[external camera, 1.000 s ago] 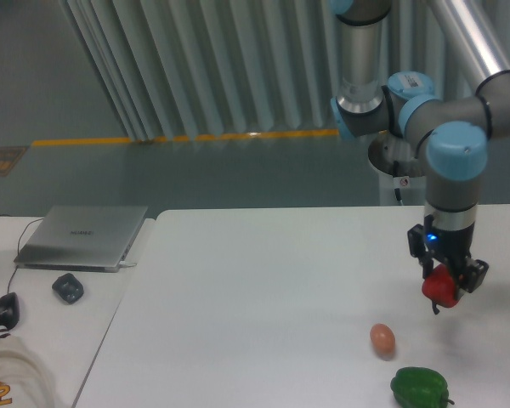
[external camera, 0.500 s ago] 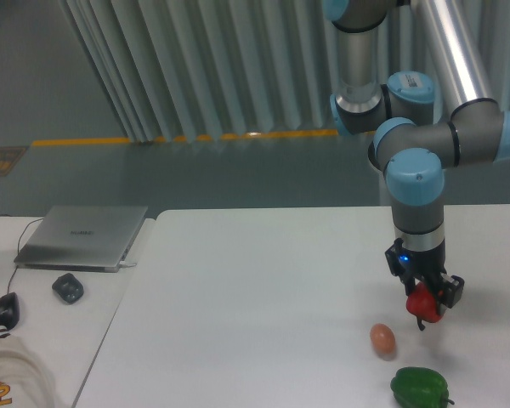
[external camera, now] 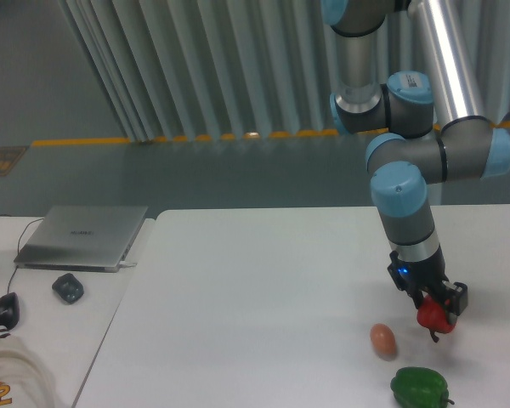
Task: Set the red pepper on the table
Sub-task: 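Set the red pepper on the table beside the green pepper, release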
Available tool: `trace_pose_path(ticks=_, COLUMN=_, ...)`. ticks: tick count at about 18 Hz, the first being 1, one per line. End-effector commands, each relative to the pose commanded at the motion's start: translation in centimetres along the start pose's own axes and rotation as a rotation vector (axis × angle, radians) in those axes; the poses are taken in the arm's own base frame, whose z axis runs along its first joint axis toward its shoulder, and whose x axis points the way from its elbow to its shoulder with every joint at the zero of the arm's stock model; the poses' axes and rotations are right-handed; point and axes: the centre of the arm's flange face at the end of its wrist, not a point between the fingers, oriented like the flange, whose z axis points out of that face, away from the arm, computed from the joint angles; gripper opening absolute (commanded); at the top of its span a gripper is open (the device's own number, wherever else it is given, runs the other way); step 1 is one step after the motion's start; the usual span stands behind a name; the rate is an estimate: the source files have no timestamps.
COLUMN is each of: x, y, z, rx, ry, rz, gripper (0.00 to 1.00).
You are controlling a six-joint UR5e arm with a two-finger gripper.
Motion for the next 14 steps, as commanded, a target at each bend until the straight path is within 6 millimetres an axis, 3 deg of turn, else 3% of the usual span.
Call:
trace_pose_path(ticks=4, x=0.1, y=-0.2, z=0.0, rx=0.015, ry=0.015, rz=-0.006, gripper=0.67)
trace_pose_path(ticks=5, x=0.2, y=-0.2, z=0.1, rx=0.014, ry=0.016, rz=-0.007, gripper=0.72)
trace_pose_path(ticks=6, x=0.2, y=-0.3, z=0.5, rx=0.010, ry=0.020, rz=-0.007, gripper=0.90)
trace_pose_path(ticks=7, x=0.2, y=-0.4, z=0.5, rx=0.010, ry=0.020, rz=-0.009, gripper=1.00)
trace_pose_path(ticks=14, x=0.7, y=-1.1, z=0.8, rx=0.016, ry=0.014, rz=-0.008, gripper=1.00)
